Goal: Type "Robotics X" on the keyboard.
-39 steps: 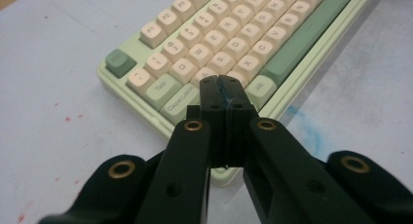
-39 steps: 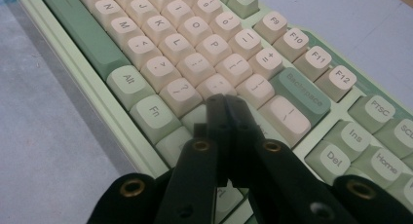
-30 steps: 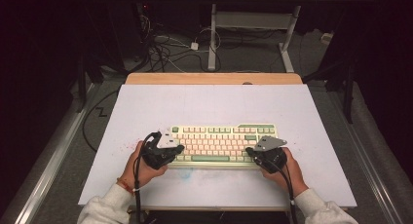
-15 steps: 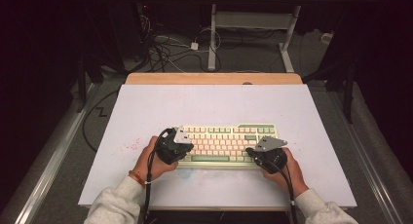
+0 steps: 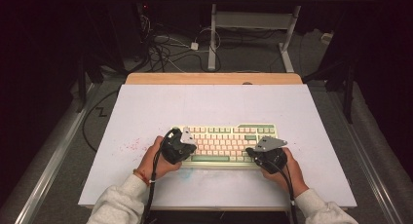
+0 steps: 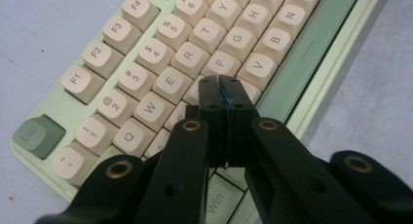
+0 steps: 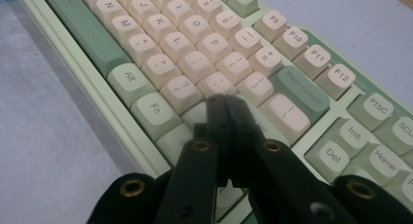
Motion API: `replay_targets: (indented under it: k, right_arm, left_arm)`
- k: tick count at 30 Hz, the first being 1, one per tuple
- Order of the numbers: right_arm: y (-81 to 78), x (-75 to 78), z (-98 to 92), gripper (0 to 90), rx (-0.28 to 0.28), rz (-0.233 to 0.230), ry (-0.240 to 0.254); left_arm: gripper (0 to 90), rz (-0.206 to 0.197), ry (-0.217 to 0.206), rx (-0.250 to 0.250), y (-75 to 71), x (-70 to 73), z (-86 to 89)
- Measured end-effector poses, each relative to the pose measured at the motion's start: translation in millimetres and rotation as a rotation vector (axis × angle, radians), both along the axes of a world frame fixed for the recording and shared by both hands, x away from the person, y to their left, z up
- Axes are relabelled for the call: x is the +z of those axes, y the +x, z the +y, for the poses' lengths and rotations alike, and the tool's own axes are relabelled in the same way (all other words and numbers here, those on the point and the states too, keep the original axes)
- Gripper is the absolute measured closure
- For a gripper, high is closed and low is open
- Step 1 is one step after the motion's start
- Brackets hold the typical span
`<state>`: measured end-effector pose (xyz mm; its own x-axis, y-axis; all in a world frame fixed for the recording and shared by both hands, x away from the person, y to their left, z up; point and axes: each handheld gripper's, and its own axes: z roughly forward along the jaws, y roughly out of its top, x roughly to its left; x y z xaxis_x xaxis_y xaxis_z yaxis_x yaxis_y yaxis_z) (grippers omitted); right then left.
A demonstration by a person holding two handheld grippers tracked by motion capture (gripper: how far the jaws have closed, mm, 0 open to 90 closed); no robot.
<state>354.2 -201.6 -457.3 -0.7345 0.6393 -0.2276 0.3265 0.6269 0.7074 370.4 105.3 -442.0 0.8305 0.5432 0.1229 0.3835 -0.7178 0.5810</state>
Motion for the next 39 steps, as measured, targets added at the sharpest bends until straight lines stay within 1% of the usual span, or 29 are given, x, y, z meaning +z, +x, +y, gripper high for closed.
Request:
replay_targets:
  k: [6,13,15,16,18,19,21,22,23,26,30,39]
  right_arm:
    - [-0.1,0.0,0.0,90.0,-0.001,0.0,0.0]
    - [-0.4,-0.3,0.1,90.0,-0.004,-0.002,0.002]
    - [-0.6,-0.3,0.1,90.0,-0.004,-0.003,0.002]
    - [-0.6,-0.3,0.1,90.0,-0.004,-0.002,0.001]
    - [-0.6,-0.3,-0.2,90.0,-0.004,-0.001,0.003]
    - [-0.6,-0.3,-0.2,90.0,-0.004,0.0,0.004]
    - [-0.5,-0.2,-0.3,90.0,-0.004,0.0,0.004]
    - [-0.5,-0.2,-0.4,90.0,-0.003,0.0,0.004]
    - [-0.4,-0.2,-0.6,90.0,-0.004,0.001,0.006]
    - [-0.4,0.0,-0.7,90.0,-0.003,0.002,0.006]
    - [-0.3,0.1,-0.9,90.0,0.001,0.0,0.005]
    - [-0.9,0.5,0.1,90.0,0.001,-0.007,-0.004]
  left_arm:
    - [85.9,0.001,0.007,-0.004,0.3,-1.6,-0.7]
    - [85.7,-0.007,0.01,0.003,0.3,-3.0,-0.3]
    - [85.8,-0.001,0.02,0.001,0.3,-4.9,-1.2]
    - [86.9,-0.007,0.017,-0.002,-0.2,-5.7,-1.6]
    - [86.8,-0.007,0.021,-0.001,-0.2,-5.2,-2.1]
    - [86.5,-0.01,0.021,-0.003,-0.6,-4.9,-1.9]
    - [84.8,-0.033,0.013,-0.001,-2.8,-3.3,-1.9]
    - [85.1,-0.04,0.007,-0.002,-3.7,-1.9,-2.0]
    - [85.3,-0.054,0.004,0.002,-4.7,-0.4,-2.0]
    - [86.0,-0.072,-0.021,0.003,-6.1,3.1,-0.9]
    - [84.9,-0.085,-0.036,-0.001,-6.6,5.0,1.3]
    - [83.6,-0.098,-0.034,-0.001,-7.2,5.8,2.6]
